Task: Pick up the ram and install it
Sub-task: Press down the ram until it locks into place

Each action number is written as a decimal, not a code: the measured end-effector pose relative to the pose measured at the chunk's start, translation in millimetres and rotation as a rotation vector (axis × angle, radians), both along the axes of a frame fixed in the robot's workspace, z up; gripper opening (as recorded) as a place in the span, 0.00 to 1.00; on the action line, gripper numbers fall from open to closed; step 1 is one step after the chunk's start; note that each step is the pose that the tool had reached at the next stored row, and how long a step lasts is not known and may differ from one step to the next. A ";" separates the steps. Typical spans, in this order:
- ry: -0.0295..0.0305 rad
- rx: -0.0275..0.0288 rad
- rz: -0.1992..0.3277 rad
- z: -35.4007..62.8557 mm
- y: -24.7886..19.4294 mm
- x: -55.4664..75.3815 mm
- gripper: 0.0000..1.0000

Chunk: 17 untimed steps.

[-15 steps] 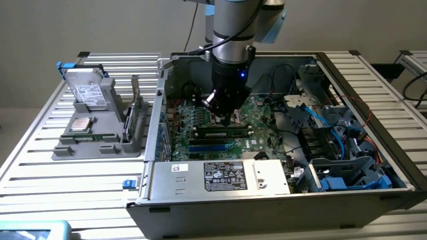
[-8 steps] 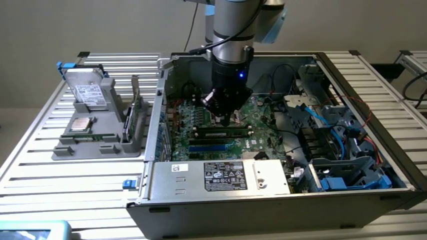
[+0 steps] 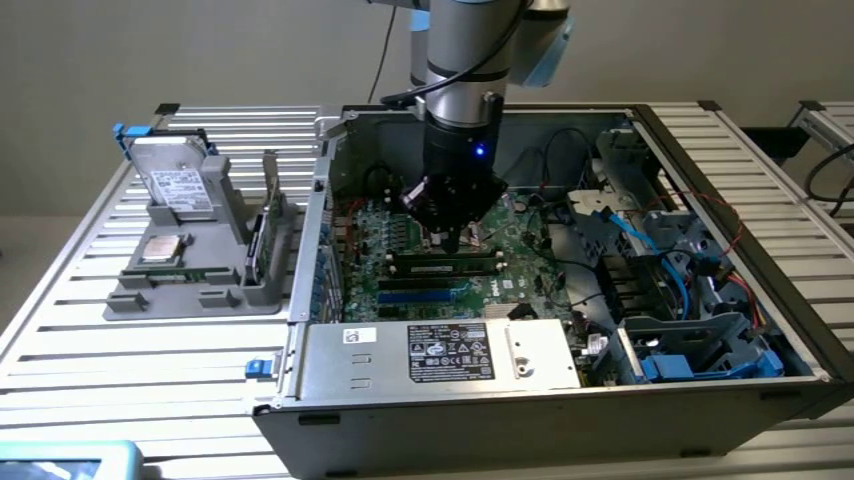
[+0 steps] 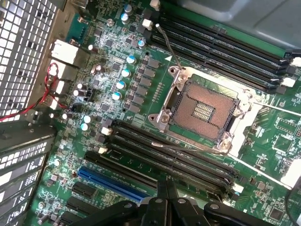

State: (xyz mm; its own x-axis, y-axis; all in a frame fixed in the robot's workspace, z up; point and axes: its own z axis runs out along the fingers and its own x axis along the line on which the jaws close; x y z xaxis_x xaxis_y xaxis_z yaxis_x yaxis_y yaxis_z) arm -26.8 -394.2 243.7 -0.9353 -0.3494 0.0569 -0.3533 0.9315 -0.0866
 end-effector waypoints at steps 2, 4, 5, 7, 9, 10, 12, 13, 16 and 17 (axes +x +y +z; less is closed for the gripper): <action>-0.0022 -0.0018 -0.021 0.0 0.0 0.0 0.11; -0.0049 -0.0037 -0.043 0.0 0.0 0.0 0.11; -0.0071 -0.0045 -0.053 0.0 0.0 0.0 0.11; -0.0127 -0.0053 -0.073 0.0 0.0 0.0 0.11; -0.0179 -0.0064 -0.094 0.0 0.0 0.0 0.11; -0.0202 -0.0069 -0.104 0.0 0.0 0.0 0.11; -0.0246 -0.0081 -0.124 0.0 0.0 0.0 0.11; -0.0267 -0.0087 -0.135 0.0 0.0 0.0 0.11; -0.0336 -0.0131 -0.163 -0.1 0.1 0.0 0.11; -0.0359 -0.0153 -0.171 -0.1 0.0 0.0 0.11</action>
State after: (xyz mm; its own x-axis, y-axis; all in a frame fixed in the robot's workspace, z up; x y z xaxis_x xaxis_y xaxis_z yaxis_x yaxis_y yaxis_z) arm -26.8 -394.2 243.6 -0.9826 -0.1839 0.0265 -0.1857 0.9763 -0.1109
